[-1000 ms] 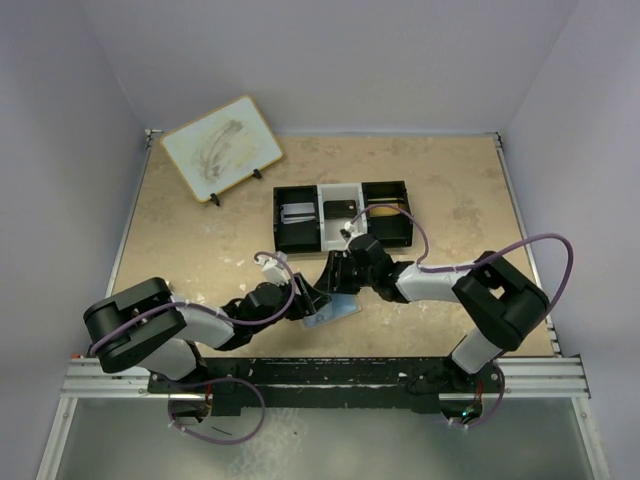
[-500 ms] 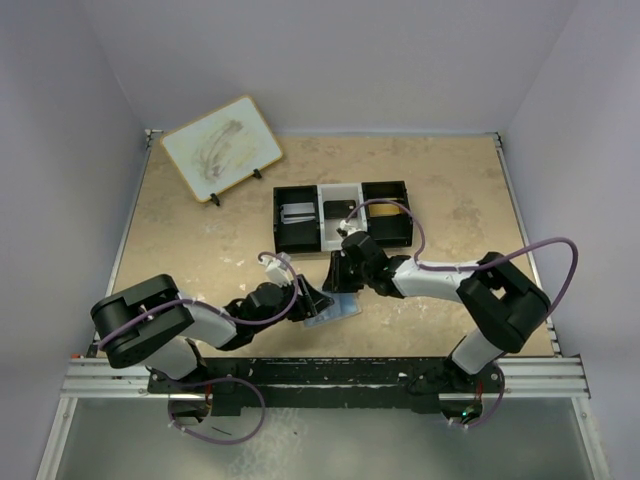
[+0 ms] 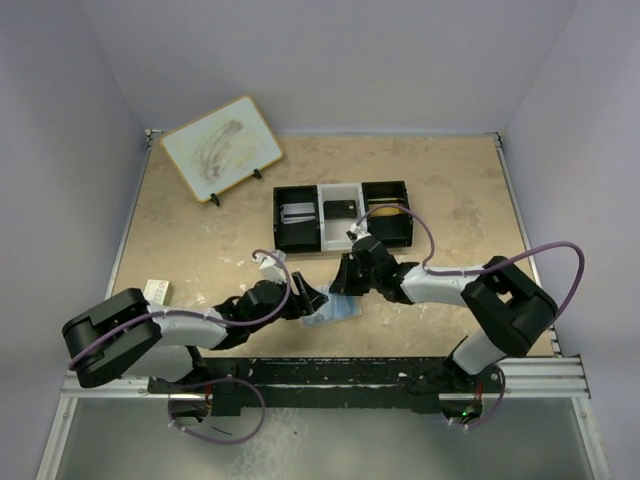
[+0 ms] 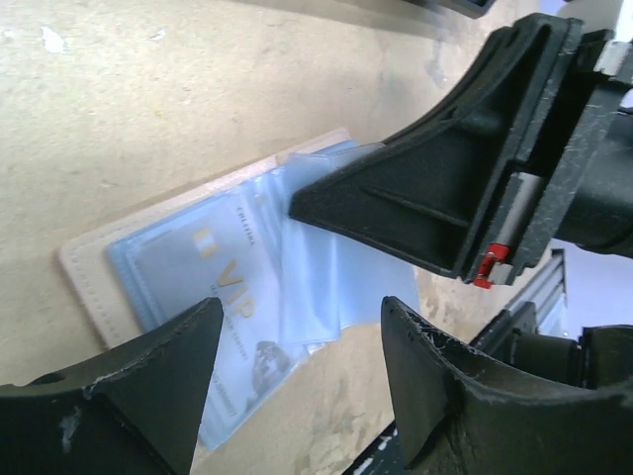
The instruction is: Take the credit cards out of the card holder
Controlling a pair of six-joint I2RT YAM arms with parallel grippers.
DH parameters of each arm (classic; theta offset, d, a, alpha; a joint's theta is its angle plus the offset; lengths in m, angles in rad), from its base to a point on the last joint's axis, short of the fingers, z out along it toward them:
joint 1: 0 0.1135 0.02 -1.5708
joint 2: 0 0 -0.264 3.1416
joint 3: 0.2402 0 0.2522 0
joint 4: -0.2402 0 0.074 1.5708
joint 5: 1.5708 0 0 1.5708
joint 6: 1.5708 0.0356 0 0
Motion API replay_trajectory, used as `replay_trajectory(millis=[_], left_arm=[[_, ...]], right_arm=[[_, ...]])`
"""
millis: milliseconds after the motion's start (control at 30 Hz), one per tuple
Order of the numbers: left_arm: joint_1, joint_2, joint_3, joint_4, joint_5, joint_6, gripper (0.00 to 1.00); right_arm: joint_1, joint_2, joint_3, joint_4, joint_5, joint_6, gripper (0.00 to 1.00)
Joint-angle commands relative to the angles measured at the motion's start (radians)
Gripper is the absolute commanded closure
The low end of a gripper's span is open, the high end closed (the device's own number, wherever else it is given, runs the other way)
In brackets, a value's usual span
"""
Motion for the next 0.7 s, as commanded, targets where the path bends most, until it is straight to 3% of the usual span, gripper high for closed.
replay_trajectory(millis=[0, 133, 367, 667], left_arm=[[-0.004, -0.017, 0.046, -0.120, -0.049, 0.051, 0.36], [-0.005, 0.066, 0.075, -0.059, 0.026, 0.061, 0.36], [-0.012, 0.186, 0.135, -0.018, 0.096, 0.074, 0.37], [-0.037, 0.279, 0.216, 0.123, 0.201, 0.067, 0.39]], right_arm=[[-0.029, -0.006, -0.067, 0.093, -0.070, 0.037, 0.87], [-0.084, -0.015, -0.153, 0.236, -0.154, 0.084, 0.81], [-0.137, -0.002, -0.211, 0.325, -0.219, 0.111, 0.78], [-0.155, -0.088, -0.215, 0.283, -0.226, 0.099, 0.65]])
